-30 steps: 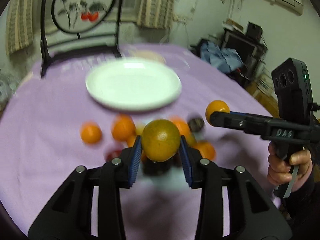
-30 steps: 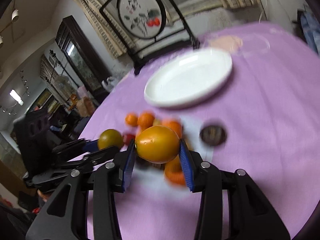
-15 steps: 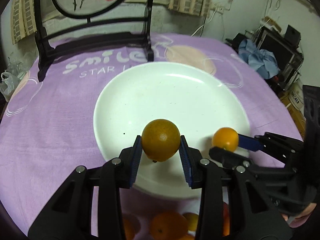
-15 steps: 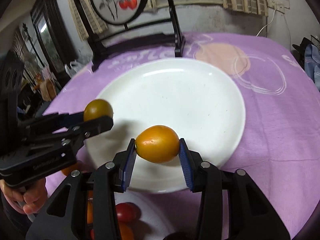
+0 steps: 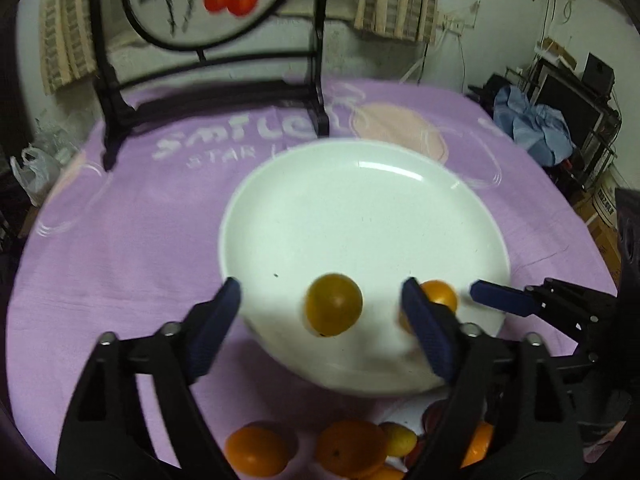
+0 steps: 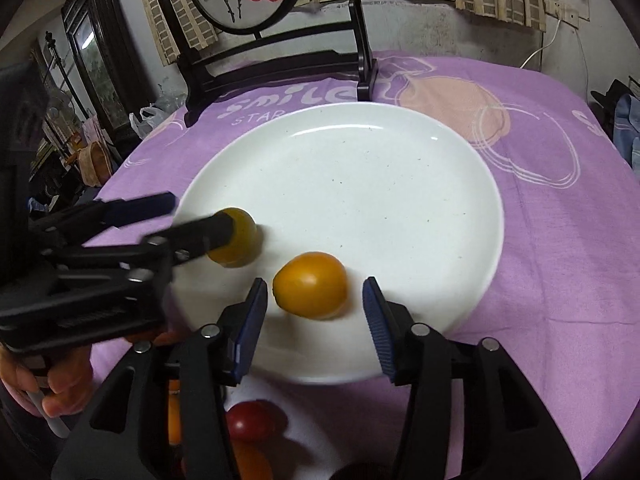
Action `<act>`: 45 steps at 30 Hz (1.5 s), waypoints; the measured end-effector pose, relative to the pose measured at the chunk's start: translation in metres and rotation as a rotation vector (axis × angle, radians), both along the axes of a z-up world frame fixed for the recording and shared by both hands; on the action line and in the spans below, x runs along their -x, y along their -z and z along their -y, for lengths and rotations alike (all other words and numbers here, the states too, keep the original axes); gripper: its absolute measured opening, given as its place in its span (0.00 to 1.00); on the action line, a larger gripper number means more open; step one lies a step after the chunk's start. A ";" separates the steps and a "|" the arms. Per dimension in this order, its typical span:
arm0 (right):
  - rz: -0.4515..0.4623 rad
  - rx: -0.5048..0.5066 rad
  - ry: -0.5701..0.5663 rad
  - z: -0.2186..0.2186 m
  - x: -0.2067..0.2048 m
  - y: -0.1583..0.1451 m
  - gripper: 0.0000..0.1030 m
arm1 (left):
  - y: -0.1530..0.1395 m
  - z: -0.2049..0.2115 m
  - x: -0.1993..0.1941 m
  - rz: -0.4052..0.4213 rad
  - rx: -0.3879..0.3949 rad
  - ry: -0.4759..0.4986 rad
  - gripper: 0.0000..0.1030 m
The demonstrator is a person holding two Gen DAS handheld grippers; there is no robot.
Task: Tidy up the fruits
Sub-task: 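Carry both tomatoes onto the white plate and open both tools, then grasp a mandarin with the left tool while the right tool grasps another mandarin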
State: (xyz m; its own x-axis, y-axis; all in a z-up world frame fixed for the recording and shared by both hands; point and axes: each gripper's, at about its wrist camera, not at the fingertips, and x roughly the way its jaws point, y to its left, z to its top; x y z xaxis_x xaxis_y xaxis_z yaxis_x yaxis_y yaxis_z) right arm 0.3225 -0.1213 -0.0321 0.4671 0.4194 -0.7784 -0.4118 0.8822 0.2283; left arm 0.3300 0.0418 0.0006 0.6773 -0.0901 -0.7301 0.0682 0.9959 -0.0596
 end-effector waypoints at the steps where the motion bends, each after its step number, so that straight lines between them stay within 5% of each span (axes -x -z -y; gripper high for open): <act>1: 0.010 -0.007 0.006 0.004 0.006 -0.005 0.61 | -0.005 -0.002 0.006 0.018 -0.006 -0.016 0.93; 9: 0.013 -0.068 -0.067 0.023 0.066 -0.010 0.62 | 0.010 -0.038 0.078 0.080 -0.086 -0.190 0.96; 19: -0.020 -0.039 -0.160 0.012 0.087 0.000 0.62 | 0.015 -0.062 0.087 0.045 0.012 -0.209 0.96; 28: -0.078 -0.028 -0.175 0.009 0.085 0.012 0.39 | 0.016 -0.070 0.086 0.020 0.032 -0.222 0.96; 33: -0.066 -0.090 -0.145 0.017 0.084 0.007 0.38 | 0.021 -0.074 0.087 -0.018 0.049 -0.141 0.94; 45: -0.083 -0.113 -0.083 0.027 0.077 0.008 0.38 | 0.056 -0.043 0.077 -0.116 -0.016 0.021 0.54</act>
